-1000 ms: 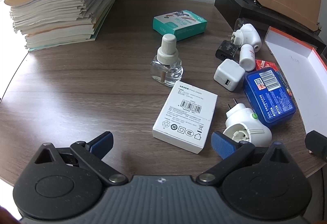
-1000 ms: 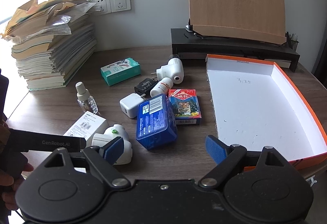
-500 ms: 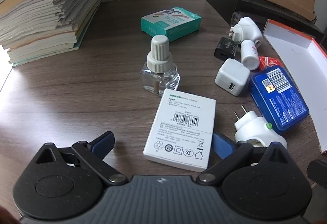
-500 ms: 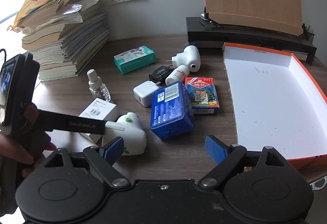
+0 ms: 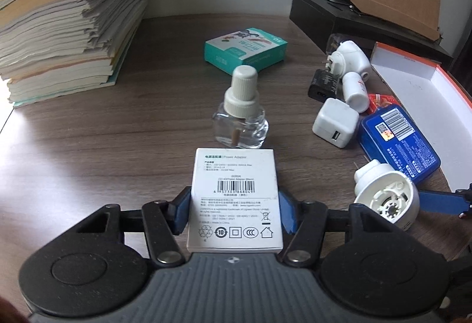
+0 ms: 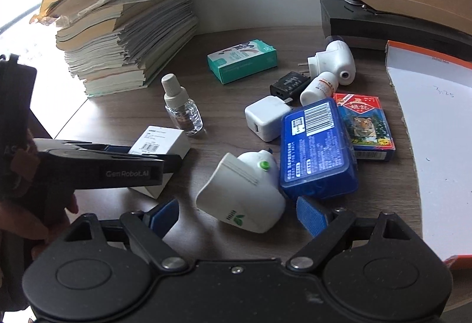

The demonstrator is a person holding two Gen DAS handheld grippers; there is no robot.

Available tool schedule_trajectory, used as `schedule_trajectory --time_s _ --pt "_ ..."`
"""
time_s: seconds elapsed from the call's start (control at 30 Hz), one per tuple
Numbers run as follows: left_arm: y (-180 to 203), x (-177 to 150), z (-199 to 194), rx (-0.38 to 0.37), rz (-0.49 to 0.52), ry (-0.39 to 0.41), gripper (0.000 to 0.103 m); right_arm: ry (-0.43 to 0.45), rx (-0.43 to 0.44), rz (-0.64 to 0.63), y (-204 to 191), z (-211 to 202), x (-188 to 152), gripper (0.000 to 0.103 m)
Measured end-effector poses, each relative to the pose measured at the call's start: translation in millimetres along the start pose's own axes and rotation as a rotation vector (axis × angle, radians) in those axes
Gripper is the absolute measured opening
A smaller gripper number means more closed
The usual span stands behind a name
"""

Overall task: Organize rigid objects
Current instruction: 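Grasp the white barcode adapter box with the left tool while the right tool approaches a white plug, then close the right tool on the white plug adapter and lift it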

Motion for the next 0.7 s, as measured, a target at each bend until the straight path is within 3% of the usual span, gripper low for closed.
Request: schedule_trajectory --time_s 0.2,0.3,0.33,0.37,0.4,0.7 --pt "-20 -6 -13 0.003 -0.068 0.005 0.06 -0.014 0.005 0.048 -7 26 13 0.102" --pt "-26 -9 -17 0.008 -0.09 0.008 0.06 0.006 -0.038 0.006 -12 33 20 0.1" --pt "-28 -10 -17 0.008 -0.099 0.008 0.06 0.011 -0.061 -0.01 -13 35 22 0.095" --pt "-29 -11 -18 0.007 -0.107 0.008 0.06 0.018 -0.088 -0.024 -13 35 23 0.077" --pt "-30 -11 -18 0.006 -0.114 0.009 0.06 0.022 -0.106 -0.041 -13 35 24 0.066" --pt "-30 -7 -26 -0.025 -0.143 0.034 0.06 0.054 -0.109 -0.118 -20 18 28 0.065"
Point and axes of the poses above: each gripper's, at about its wrist camera, not at the fingertips, and z roughly the way its jaws point, y to its right, x to its top, the point moved 9 cm from there along z, roughly the way its jaws point, and after that the axes turned 15 degrees about -y, right-handed, at the moved point
